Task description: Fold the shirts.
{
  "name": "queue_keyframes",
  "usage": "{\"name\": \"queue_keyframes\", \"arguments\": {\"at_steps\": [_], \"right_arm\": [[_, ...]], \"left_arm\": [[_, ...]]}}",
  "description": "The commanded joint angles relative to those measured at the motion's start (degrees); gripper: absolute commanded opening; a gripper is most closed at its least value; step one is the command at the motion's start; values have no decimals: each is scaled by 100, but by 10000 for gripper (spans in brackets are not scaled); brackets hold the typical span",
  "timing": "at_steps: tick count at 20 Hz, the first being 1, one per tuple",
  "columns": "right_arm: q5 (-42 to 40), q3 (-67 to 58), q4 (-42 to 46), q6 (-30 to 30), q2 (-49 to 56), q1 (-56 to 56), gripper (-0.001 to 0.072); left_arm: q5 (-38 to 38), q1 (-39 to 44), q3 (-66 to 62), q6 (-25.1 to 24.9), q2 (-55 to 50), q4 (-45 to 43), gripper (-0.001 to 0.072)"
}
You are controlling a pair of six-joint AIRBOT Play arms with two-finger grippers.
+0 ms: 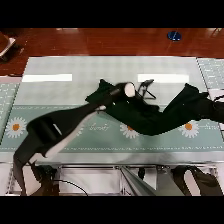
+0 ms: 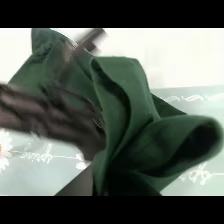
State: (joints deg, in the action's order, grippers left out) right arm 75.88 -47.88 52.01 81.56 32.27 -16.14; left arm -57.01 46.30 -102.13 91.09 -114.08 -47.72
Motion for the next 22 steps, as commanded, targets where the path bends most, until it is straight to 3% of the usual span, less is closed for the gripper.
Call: {"name": "queue_keyframes", "arguments": {"at_steps": [1, 4, 8, 10, 13, 16, 19, 20, 21, 22], "right_arm": [[-131, -229, -280, 2, 245, 201, 24], [-726, -570, -337, 37, 966, 1320, 24], [-1722, -1617, -328, 52, 2726, 2966, 24], [-1847, -2347, -332, 50, 3829, 3506, 25], [-1982, -3316, -337, 44, 5335, 4024, 25], [-2000, -4094, -356, 76, 6507, 4280, 25], [-1961, -4658, -354, 280, 7302, 4385, 27], [-2004, -4784, -387, 343, 7484, 4387, 152], [-2044, -4863, -468, 376, 7595, 4385, 402], [-2046, -4933, -507, 313, 7639, 4354, 410]], "left_arm": [[-1104, -1165, 31, 33, 629, -807, 18], [-1432, -2413, 960, 33, 2072, -1729, 18], [-407, -3611, 3495, 11, 4854, -1832, 18], [76, -3794, 4771, 35, 6218, -1827, 18], [199, -3805, 6251, 302, 7772, -1596, 18], [376, -3805, 7257, 337, 8649, -1025, 18], [743, -3805, 7886, 332, 8830, -619, 18], [837, -3805, 7995, 332, 8791, -590, 18], [925, -3805, 8085, 332, 8756, -575, 18], [981, -3805, 8137, 332, 8727, -577, 18]]}}
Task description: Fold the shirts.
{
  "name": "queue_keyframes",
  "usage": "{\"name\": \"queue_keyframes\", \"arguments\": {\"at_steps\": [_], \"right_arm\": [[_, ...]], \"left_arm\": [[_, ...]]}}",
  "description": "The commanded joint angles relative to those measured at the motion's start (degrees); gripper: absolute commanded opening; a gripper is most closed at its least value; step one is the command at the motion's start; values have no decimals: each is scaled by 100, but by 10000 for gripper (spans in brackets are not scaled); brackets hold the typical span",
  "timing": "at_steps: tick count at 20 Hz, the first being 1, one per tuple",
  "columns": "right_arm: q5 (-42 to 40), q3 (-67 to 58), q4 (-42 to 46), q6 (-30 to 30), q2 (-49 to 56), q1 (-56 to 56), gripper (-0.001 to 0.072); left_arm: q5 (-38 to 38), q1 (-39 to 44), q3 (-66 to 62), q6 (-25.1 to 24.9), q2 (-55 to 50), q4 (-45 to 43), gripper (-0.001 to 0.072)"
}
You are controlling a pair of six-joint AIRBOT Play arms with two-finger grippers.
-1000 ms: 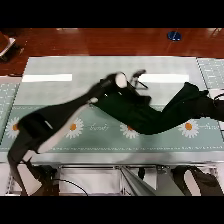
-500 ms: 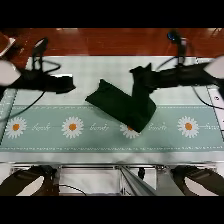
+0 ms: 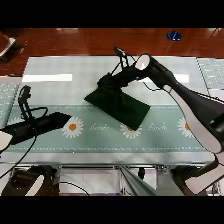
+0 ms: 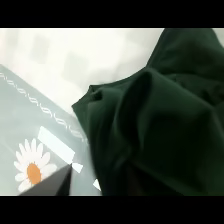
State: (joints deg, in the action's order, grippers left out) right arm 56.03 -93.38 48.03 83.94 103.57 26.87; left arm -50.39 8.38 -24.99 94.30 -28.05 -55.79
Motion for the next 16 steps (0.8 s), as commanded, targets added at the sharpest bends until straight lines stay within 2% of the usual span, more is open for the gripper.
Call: {"name": "queue_keyframes", "arguments": {"at_steps": [1, 4, 6, 9, 11, 13, 16], "right_arm": [[4, -463, -120, 72, 490, -26, 410], [1215, -990, -107, 28, 260, -505, 410], [2092, -1113, 72, -74, -262, -1071, 409], [2975, -979, 1322, -140, -1432, -1904, 408], [2457, 42, 1843, -70, -2601, -2448, 408], [1438, 1829, 2135, 151, -3888, -2844, 407], [-192, 4909, 2385, 1390, -5521, -3038, 406]], "left_arm": [[367, -13, 455, 9, 103, 229, 18], [551, -13, 468, 9, 26, 229, 18], [664, -13, 468, 11, -15, 229, 18], [688, -13, 468, 13, -39, 236, 18], [695, -13, 468, 11, -39, 354, 18], [691, -13, 468, 11, -39, 363, 18], [693, -13, 468, 9, -39, 363, 19]]}}
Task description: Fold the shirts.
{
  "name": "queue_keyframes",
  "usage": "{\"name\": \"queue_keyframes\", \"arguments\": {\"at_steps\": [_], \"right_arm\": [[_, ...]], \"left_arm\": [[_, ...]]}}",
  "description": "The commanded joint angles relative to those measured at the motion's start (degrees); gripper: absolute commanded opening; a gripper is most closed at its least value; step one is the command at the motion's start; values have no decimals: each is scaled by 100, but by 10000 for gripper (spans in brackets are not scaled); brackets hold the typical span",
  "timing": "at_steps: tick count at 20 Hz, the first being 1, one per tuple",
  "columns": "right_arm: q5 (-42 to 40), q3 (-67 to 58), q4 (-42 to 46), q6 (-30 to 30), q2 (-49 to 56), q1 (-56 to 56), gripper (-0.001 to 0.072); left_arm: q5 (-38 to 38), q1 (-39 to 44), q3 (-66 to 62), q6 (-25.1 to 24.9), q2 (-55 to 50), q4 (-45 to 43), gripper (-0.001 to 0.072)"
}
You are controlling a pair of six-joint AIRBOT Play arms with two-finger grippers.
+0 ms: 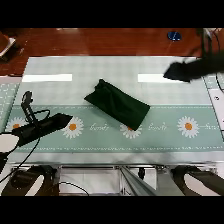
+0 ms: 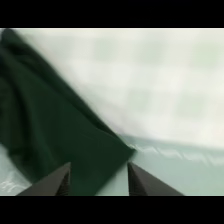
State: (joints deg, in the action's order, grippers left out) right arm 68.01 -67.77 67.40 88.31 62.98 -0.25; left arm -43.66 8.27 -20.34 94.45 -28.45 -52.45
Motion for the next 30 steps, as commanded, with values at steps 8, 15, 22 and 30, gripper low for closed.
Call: {"name": "queue_keyframes", "arguments": {"at_steps": [8, 15, 22, 30], "right_arm": [[-3195, 4695, -2341, 597, -835, 765, 406], [-2452, 3495, -4256, -1276, 1346, 804, 406], [-1248, 975, -3963, -2031, 2590, 1331, 24], [177, -2870, -1554, -800, 2583, 1340, 23]], "left_arm": [[166, -2, 2, -4, -9, 26, 18], [170, -2, 2, -9, -44, 24, 18], [166, -2, 2, -7, -166, 26, 19], [186, -2, 2, -9, -166, 24, 19]]}}
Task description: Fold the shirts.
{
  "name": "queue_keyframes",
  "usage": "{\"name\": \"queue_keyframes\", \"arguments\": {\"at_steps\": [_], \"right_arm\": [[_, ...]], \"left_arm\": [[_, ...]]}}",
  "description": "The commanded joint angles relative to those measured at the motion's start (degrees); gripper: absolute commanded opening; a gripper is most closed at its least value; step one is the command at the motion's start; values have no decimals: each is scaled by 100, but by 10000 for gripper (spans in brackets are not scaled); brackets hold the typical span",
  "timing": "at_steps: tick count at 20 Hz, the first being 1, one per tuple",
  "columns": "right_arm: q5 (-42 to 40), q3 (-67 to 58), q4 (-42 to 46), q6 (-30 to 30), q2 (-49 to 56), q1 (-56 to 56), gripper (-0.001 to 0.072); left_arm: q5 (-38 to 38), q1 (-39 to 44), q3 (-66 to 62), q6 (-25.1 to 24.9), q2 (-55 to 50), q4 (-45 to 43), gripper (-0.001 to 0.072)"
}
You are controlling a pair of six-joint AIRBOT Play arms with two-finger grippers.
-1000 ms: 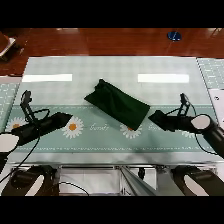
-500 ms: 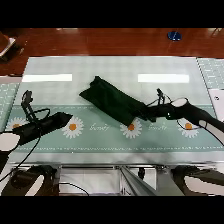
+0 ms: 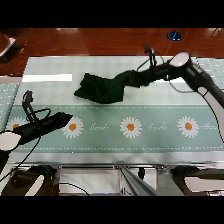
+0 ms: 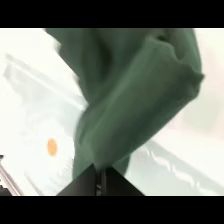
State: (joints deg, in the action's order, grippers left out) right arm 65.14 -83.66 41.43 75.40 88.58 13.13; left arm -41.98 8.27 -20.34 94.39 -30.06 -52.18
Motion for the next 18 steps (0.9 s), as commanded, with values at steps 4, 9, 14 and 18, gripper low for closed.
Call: {"name": "queue_keyframes", "arguments": {"at_steps": [4, 9, 14, 18], "right_arm": [[898, -2914, 1982, 1110, 24, -415, 24], [1683, -3495, 2004, 1388, -142, -1613, 24], [2361, -3488, 2002, 1777, -463, -3161, 23], [2863, -3018, 2004, 2229, -988, -4374, 23]], "left_arm": [[44, -2, 2, 0, -4, -2, 18], [42, -2, 2, 0, -2, -2, 19], [42, -2, 2, 0, -2, -2, 19], [48, -2, 2, 0, -2, -2, 19]]}}
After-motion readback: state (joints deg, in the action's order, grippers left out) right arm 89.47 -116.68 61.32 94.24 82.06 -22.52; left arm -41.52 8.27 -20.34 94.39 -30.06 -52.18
